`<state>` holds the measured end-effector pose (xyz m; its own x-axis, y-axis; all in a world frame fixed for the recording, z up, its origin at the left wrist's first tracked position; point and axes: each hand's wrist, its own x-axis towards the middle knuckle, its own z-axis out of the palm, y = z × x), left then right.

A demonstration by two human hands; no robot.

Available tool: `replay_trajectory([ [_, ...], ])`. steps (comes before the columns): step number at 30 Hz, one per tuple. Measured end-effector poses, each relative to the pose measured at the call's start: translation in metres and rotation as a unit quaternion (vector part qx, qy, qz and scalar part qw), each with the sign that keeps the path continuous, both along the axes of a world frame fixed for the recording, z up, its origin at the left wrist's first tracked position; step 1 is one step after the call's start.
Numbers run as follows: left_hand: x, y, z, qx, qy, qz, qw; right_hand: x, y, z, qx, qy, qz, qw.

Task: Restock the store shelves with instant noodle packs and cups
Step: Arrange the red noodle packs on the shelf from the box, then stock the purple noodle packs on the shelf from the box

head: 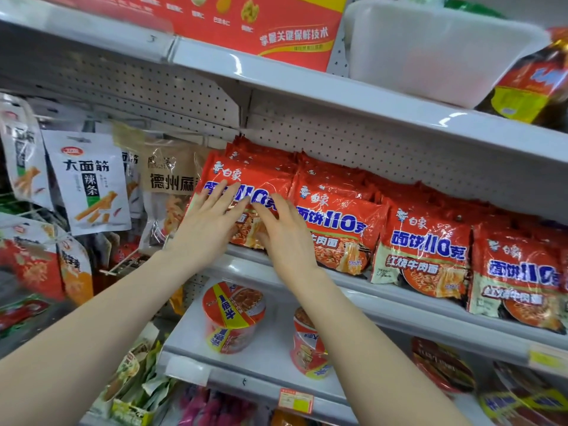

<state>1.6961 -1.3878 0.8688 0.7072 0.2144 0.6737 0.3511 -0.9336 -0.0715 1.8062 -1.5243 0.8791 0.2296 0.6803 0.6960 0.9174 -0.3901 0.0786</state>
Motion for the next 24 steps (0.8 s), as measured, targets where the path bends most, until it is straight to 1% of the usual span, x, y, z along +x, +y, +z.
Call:
replay_trajectory([
  [5, 0.014, -0.027, 0.010, -0.025, -0.059, -0.026, 0.998, 0.005, -0.031, 0.005, 0.051, -0.006, 0.004, 0.999],
  [10, 0.043, -0.070, 0.015, -0.055, -0.109, -0.097, 0.988, 0.023, -0.082, 0.009, 0.077, -0.024, -0.043, 0.996],
  [13, 0.064, -0.105, 0.011, -0.062, -0.109, -0.134, 0.983, 0.035, -0.123, 0.005, 0.091, -0.034, -0.071, 0.993],
  [18, 0.096, -0.175, 0.009, -0.073, -0.108, -0.196, 0.972, 0.057, -0.203, -0.002, 0.085, -0.018, -0.120, 0.989],
  [24, 0.127, -0.284, 0.006, -0.059, -0.099, -0.251, 0.961, 0.078, -0.320, -0.008, 0.103, -0.012, -0.154, 0.983],
])
